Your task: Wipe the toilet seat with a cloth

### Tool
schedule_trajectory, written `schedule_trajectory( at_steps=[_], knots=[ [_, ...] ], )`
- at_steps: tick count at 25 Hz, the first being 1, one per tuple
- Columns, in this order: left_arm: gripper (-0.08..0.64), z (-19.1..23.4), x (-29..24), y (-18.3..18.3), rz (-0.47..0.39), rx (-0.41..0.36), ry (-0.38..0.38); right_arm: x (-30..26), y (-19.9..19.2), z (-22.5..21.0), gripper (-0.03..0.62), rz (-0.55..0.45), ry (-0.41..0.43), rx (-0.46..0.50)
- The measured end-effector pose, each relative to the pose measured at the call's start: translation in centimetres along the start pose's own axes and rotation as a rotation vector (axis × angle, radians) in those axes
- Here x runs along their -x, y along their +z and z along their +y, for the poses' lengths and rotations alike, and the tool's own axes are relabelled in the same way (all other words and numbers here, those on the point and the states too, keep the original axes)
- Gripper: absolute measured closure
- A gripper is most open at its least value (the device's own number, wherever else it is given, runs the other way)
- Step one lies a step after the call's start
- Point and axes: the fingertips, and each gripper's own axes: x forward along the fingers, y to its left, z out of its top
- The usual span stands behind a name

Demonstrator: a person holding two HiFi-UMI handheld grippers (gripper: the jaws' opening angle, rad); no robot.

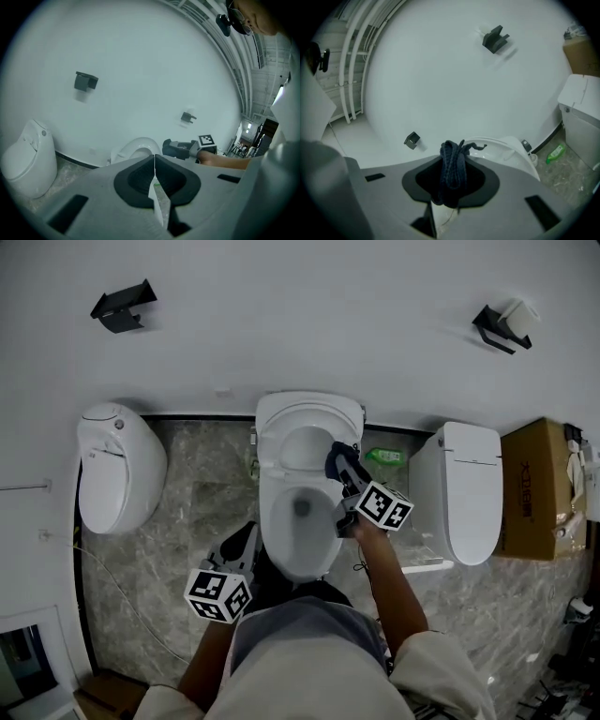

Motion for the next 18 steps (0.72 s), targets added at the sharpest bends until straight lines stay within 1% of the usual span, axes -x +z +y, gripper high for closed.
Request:
schedule_trajectory(
  at_steps=[3, 5, 8, 11, 13, 18],
  knots=[
    [0.549, -0.6, -2.0, 0.5, 0.004, -0.084, -0.011, 2.8, -0.2, 0.1, 0.515, 0.015, -0.002, 0.049],
    [0.549, -0.9, -3.8, 1.3, 0.015, -0.164, -0.023, 4.5, -0.5, 0.1, 0.514, 0.026, -0.005, 0.074],
    [0.549, -0.6, -7.0, 2.8, 0.044, -0.298, -0.049, 6.4, -1.6, 0.4, 0.514, 0.041, -0.011, 0.087],
    [0.549, -0.5, -10.9, 4.1, 0.072, -0.396, -0.083, 7.9, -2.2, 0.3, 0.514, 0.057, -0.024, 0.094],
    [0.548, -0.2, -13.5, 4.9, 0.097, -0.465, -0.099, 8.5, -2.4, 0.4, 0.514, 0.062, -0.032, 0.105],
    [0.548, 1.9, -20.3, 6.3, 0.180, -0.648, -0.109, 9.1, -3.2, 0.9, 0.514, 0.091, -0.072, 0.171]
  ],
)
